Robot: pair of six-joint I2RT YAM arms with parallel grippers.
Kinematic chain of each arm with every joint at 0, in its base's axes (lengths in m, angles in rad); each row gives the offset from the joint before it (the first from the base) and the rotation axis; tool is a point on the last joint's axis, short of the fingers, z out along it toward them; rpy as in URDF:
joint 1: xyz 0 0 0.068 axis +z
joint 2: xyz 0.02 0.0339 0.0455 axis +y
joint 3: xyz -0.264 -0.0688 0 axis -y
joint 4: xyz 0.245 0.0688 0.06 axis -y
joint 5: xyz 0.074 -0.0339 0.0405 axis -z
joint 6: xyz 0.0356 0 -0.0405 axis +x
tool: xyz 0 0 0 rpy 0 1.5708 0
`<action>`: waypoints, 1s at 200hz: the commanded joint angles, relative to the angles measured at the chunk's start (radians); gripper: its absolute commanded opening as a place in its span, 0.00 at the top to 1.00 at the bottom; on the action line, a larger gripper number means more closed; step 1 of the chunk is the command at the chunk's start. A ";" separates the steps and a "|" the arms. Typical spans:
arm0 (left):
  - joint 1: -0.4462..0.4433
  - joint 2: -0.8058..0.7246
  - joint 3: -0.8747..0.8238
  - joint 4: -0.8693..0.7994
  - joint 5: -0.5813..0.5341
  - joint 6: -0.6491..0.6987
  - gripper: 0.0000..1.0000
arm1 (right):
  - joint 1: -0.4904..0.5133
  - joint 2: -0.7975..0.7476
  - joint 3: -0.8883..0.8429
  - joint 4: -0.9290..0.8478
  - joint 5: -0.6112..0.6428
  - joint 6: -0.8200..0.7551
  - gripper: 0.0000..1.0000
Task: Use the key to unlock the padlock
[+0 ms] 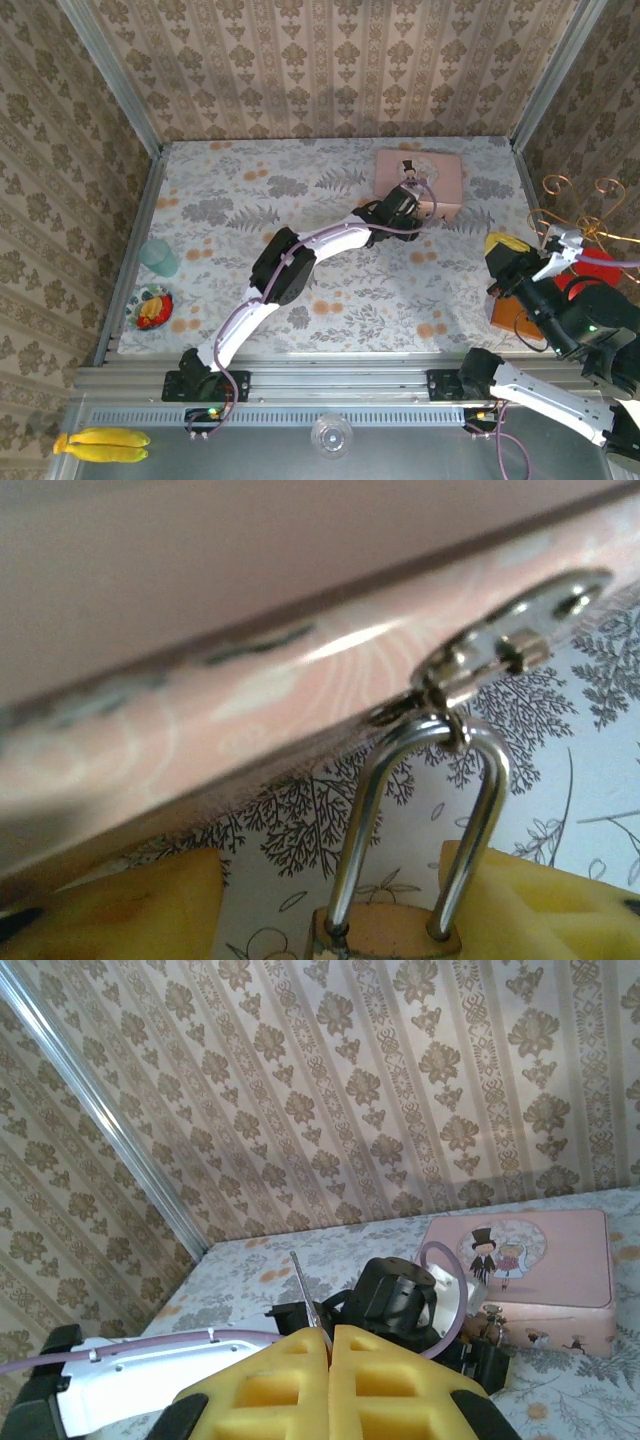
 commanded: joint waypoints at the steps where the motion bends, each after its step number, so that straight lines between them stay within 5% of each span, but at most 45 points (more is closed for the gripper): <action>1: -0.004 0.051 0.076 -0.083 -0.082 0.002 0.44 | 0.007 -0.019 -0.018 0.023 -0.003 -0.030 1.00; 79: 0.012 -0.031 -0.052 -0.010 -0.109 -0.053 0.79 | 0.007 -0.014 -0.039 0.037 0.007 -0.009 1.00; 200: 0.201 -0.467 -0.818 0.366 -0.085 -0.117 0.90 | 0.006 0.152 -0.087 0.113 -0.085 0.082 1.00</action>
